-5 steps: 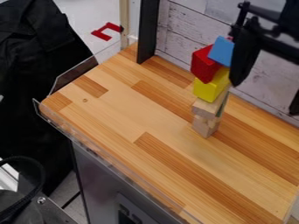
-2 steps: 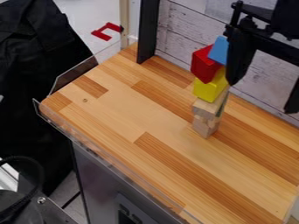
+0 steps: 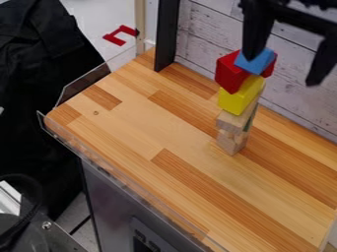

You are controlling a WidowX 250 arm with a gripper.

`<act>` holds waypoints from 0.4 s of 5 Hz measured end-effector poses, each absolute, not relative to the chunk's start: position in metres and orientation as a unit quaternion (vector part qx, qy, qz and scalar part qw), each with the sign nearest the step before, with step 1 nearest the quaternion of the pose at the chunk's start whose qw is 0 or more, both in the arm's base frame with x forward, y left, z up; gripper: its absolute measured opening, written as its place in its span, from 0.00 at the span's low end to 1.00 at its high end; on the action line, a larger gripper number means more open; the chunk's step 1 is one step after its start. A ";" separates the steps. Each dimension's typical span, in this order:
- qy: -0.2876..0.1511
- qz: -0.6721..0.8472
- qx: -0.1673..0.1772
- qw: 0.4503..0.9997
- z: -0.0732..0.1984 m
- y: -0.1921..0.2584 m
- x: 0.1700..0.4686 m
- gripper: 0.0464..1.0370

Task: Removed the blue block from the tower and placed it at the left side of the table

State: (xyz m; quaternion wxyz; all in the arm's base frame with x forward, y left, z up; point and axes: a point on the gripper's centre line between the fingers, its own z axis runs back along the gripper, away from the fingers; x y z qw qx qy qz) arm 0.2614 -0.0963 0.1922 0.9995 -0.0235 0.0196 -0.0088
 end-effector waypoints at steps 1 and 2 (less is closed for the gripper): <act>0.013 0.000 -0.024 1.000 0.197 -0.082 0.271 0.96; 0.018 -0.011 -0.019 1.000 0.199 -0.075 0.280 0.96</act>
